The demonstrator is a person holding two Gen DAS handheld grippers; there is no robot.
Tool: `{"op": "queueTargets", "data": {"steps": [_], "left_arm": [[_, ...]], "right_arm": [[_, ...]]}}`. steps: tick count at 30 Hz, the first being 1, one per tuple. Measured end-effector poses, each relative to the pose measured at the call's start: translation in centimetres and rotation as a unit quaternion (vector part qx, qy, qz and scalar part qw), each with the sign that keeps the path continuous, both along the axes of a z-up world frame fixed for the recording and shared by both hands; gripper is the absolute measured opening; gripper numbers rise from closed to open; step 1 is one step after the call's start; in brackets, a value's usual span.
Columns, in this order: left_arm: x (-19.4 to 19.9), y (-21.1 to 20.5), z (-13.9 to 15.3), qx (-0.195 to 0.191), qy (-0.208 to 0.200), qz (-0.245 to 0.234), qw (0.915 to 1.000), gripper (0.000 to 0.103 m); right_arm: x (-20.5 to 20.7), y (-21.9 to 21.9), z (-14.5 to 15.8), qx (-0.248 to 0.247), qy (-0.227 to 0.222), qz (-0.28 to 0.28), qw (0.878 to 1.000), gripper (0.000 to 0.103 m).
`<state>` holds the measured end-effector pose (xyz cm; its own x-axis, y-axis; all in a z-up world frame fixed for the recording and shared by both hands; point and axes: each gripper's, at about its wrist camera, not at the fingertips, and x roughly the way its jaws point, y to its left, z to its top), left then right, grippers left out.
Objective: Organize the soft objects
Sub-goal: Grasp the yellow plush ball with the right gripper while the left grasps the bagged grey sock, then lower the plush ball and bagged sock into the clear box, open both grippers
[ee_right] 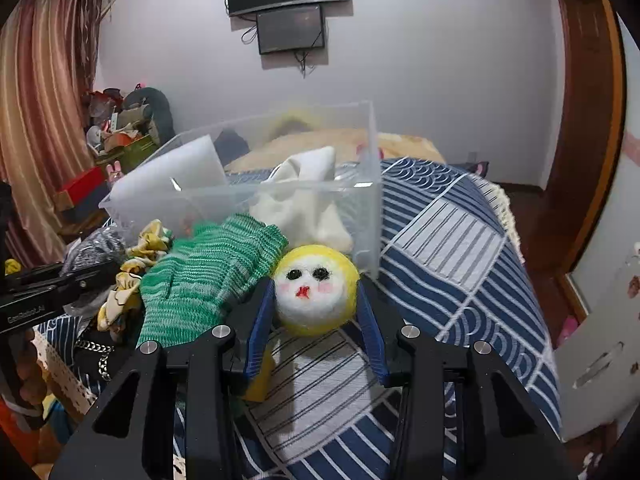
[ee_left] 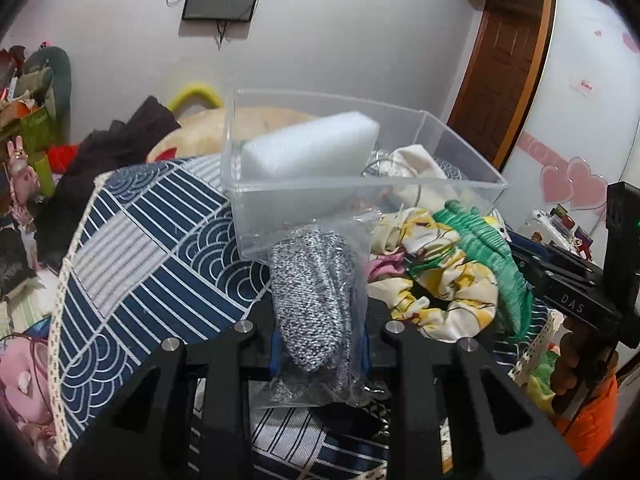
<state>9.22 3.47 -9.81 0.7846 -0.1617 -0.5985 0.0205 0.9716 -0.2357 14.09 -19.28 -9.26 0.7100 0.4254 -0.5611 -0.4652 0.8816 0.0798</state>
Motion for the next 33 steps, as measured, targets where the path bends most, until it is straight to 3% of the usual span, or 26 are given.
{"op": "queueTargets", "data": {"steps": [11, 22, 27, 33], "left_arm": [[-2.0, -0.2, 3.4, 0.005, -0.056, 0.014, 0.9983, 0.028], [-0.4, -0.2, 7.2, 0.012, -0.103, 0.014, 0.9945, 0.028], [1.6, -0.8, 7.7, 0.004, -0.097, -0.01, 0.9953, 0.028], [5.6, -1.9, 6.7, 0.0, -0.059, -0.044, 0.9973, 0.028]], "right_arm": [[-0.6, -1.4, 2.7, 0.019, -0.04, -0.03, 0.999, 0.038], [-0.5, -0.2, 5.7, 0.037, -0.091, -0.02, 0.995, 0.038], [0.4, 0.8, 6.1, 0.038, -0.097, -0.013, 0.994, 0.038], [1.9, 2.2, 5.7, 0.036, -0.084, -0.001, 0.996, 0.038]]}}
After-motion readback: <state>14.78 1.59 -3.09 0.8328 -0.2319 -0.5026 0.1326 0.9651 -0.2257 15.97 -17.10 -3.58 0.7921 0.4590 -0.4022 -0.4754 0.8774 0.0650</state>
